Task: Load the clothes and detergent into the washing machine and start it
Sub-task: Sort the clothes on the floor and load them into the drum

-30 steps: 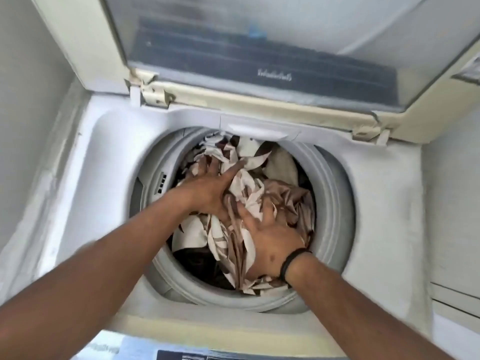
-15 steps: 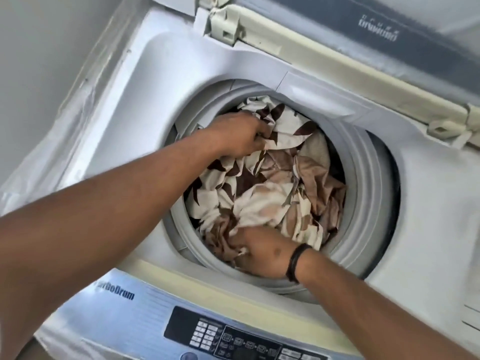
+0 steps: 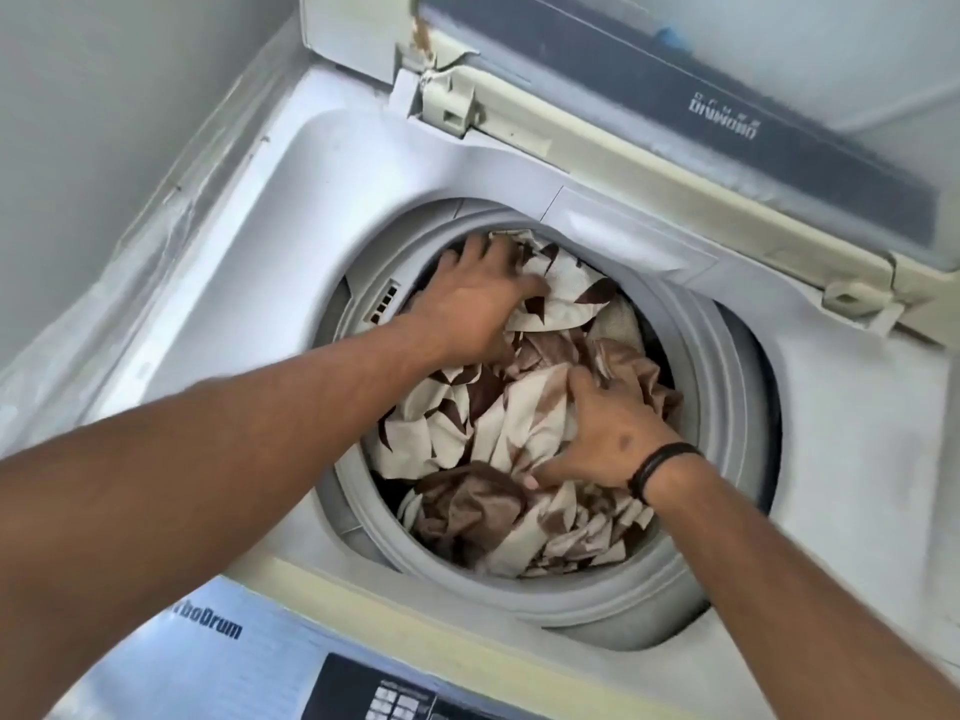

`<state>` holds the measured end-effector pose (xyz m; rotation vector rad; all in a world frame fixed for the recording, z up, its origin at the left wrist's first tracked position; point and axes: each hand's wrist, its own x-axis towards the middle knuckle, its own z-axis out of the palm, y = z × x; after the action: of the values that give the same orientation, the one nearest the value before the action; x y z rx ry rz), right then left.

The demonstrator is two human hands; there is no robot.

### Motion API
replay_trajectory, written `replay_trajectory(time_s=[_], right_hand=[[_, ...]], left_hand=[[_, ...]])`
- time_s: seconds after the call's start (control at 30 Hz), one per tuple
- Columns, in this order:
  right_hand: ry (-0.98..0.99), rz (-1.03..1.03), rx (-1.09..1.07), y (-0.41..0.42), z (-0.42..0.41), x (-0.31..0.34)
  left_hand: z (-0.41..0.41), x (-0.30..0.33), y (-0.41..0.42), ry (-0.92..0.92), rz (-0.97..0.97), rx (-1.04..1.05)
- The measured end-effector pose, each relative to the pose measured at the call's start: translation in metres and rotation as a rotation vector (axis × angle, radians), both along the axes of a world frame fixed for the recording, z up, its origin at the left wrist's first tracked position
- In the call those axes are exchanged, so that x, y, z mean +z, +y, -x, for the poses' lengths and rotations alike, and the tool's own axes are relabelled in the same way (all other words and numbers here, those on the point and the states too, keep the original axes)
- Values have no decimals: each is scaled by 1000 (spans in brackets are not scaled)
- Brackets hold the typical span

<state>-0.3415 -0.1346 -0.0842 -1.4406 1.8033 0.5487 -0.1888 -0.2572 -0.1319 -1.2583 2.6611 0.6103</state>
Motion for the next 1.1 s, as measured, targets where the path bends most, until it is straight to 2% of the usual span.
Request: replay_trajectory(time_s=[0.1, 0.2, 0.27, 0.3, 0.37, 0.43, 0.47, 0.53, 0.6, 0.67, 0.7, 0.77, 0.9, 0.93, 0.97, 1.03, 1.1], right_hand=[[-62, -89, -232, 1, 1, -32], [-112, -141, -158, 10, 7, -79], [-28, -154, -85, -3, -2, -68], [17, -81, 0, -6, -8, -54], [111, 268, 256, -6, -25, -27], [5, 551, 379, 2, -45, -7], [-110, 539, 374, 10, -53, -6], [-290, 285, 382, 25, -66, -24], [-258, 60, 510, 34, -71, -55], [-247, -88, 547, 30, -75, -70], [-295, -99, 506, 22, -77, -68], [-339, 39, 337, -3, -74, -55], [29, 511, 125, -39, -31, -42], [76, 513, 91, -41, -16, -48], [68, 423, 60, -41, -1, -58], [-58, 176, -2, -36, 22, -71], [-146, 81, -25, -25, 34, -65]], left_hand=[[2, -11, 5, -71, -128, -90], [0, -17, 8, -97, -179, -139], [-1, -19, 9, -109, -181, -157], [-1, -19, 8, -101, -186, -155], [-3, -20, 4, -70, -196, -140], [-4, -21, 0, -55, -197, -156], [-4, -23, -1, -48, -199, -167], [-5, -27, 0, -34, -207, -168], [-7, -31, 2, -40, -227, -170], [-9, -35, 3, -46, -247, -176], [-9, -36, 3, -40, -247, -179], [-10, -35, 2, -11, -244, -176], [-10, -38, 3, -18, -237, -173], [-10, -39, 4, -39, -231, -181], [-11, -39, 5, -65, -228, -189], [-11, -39, 6, -119, -216, -213], [-10, -34, 12, -119, -207, -212]])
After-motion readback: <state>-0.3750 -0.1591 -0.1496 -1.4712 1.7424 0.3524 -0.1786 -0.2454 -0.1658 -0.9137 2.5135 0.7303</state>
